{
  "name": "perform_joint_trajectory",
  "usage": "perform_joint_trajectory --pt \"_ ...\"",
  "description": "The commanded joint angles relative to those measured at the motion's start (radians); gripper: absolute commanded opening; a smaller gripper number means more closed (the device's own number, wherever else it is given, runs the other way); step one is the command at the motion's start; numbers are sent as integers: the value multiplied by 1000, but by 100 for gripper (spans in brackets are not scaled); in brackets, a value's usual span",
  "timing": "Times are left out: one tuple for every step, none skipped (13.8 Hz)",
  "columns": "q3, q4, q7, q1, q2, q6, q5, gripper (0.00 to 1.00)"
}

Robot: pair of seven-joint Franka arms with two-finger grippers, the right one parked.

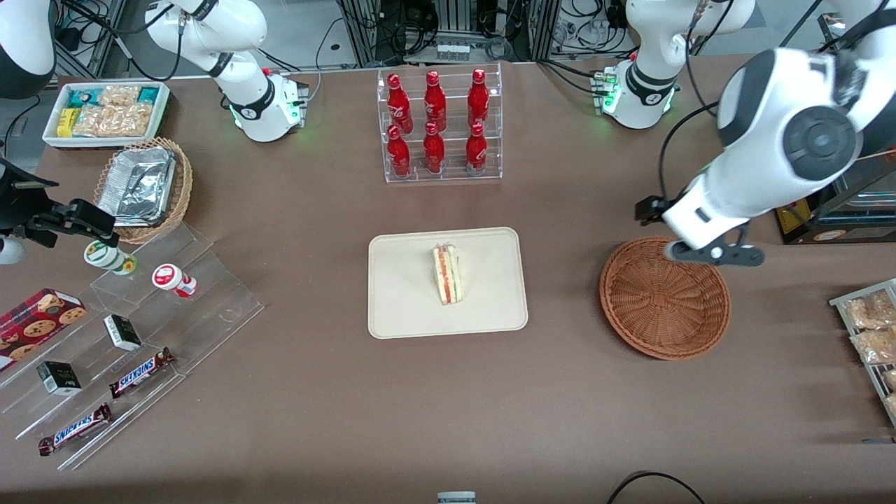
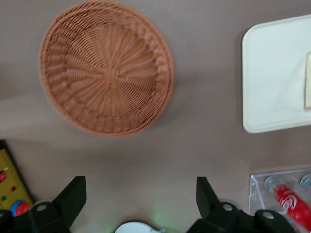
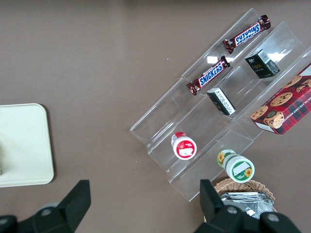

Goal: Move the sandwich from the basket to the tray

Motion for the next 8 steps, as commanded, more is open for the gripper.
perform_joint_trajectory --pt "-9 -34 76 67 -97 -56 -20 100" --pt "-9 -31 116 91 -117 -78 -19 100" --pt "-4 -31 139 113 -136 -90 -19 100" --pt "1 -31 152 122 -151 -93 -17 100" --pt "-1 -28 156 139 -156 -101 -14 100" --pt "-2 -19 158 153 -157 -106 -13 100" --pt "-1 -2 164 154 -156 -115 -13 100" --pt "1 22 173 156 -154 -136 -5 100"
